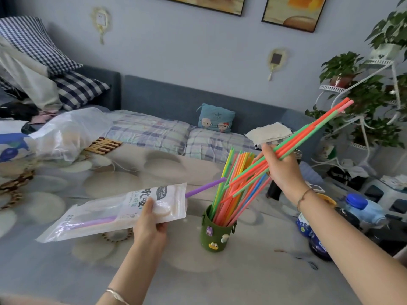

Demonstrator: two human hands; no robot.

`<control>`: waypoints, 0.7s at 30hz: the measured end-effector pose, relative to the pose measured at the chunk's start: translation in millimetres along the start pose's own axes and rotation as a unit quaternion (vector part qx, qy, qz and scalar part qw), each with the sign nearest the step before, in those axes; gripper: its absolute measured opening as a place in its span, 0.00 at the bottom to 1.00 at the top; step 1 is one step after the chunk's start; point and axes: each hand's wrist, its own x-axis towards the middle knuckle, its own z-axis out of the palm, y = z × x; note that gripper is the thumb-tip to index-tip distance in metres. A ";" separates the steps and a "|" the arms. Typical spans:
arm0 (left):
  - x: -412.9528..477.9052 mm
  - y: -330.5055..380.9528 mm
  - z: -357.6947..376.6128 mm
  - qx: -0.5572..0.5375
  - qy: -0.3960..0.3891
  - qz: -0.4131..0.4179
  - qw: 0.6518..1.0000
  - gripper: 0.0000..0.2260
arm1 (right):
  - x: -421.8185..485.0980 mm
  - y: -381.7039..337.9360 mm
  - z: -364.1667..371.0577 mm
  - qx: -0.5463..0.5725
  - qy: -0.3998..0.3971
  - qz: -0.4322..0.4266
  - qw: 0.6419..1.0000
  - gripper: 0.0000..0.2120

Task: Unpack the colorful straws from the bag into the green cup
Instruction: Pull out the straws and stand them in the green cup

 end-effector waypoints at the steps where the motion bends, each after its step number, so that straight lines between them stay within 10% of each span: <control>1: 0.5 4.3 0.3 -0.005 0.008 0.013 1.000 0.22 | -1.4 0.1 2.3 -0.005 -0.005 -0.003 1.000 0.20; 21: 2.7 21.5 -5.5 0.007 0.020 0.071 0.997 0.22 | -12.9 24.5 46.1 -0.159 -0.143 0.016 0.977 0.18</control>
